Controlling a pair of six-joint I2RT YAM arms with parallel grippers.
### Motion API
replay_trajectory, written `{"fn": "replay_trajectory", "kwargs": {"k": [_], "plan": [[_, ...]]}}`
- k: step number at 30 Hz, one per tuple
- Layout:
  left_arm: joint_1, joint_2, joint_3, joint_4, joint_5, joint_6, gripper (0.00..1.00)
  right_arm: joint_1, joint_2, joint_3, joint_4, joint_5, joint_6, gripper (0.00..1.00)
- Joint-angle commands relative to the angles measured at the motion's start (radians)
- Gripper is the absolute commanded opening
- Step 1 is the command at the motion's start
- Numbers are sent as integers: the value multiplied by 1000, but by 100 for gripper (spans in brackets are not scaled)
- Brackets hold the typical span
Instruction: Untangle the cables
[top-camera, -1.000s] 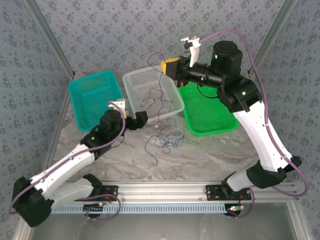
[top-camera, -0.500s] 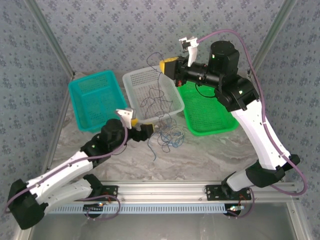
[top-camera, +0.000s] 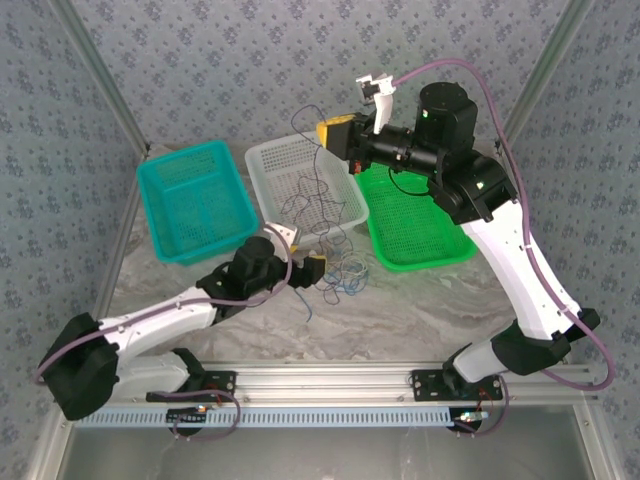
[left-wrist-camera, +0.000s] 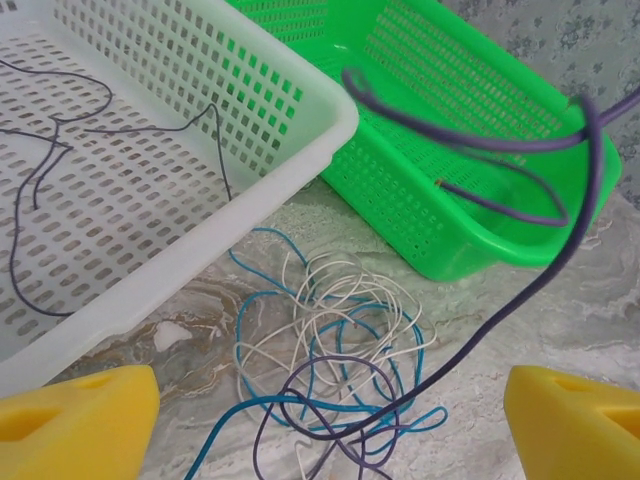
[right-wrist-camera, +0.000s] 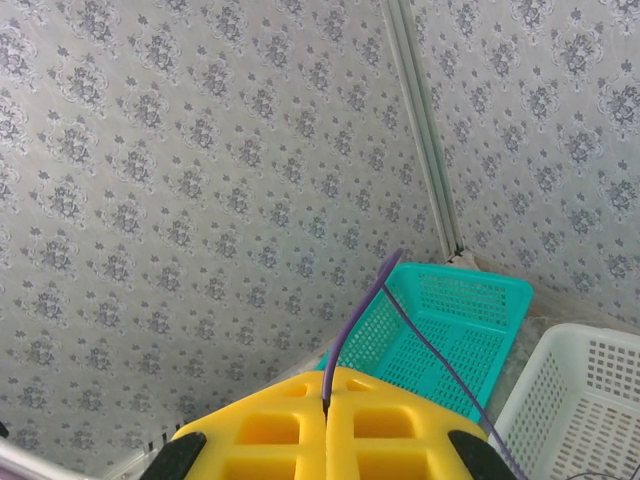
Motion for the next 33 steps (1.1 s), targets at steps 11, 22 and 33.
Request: {"fn": "replay_trajectory", "kwargs": {"k": [11,22,33], "plan": [[-3,175,110,133,41,24,32,-2,-10,5,21,19,5,0],[2,190,37,49,-42,-19,2,-174,42,207,-141,87,-92,0],[15,218,42,45,-54,-49,0,-190,141,265,-54,39,-27,0]]}}
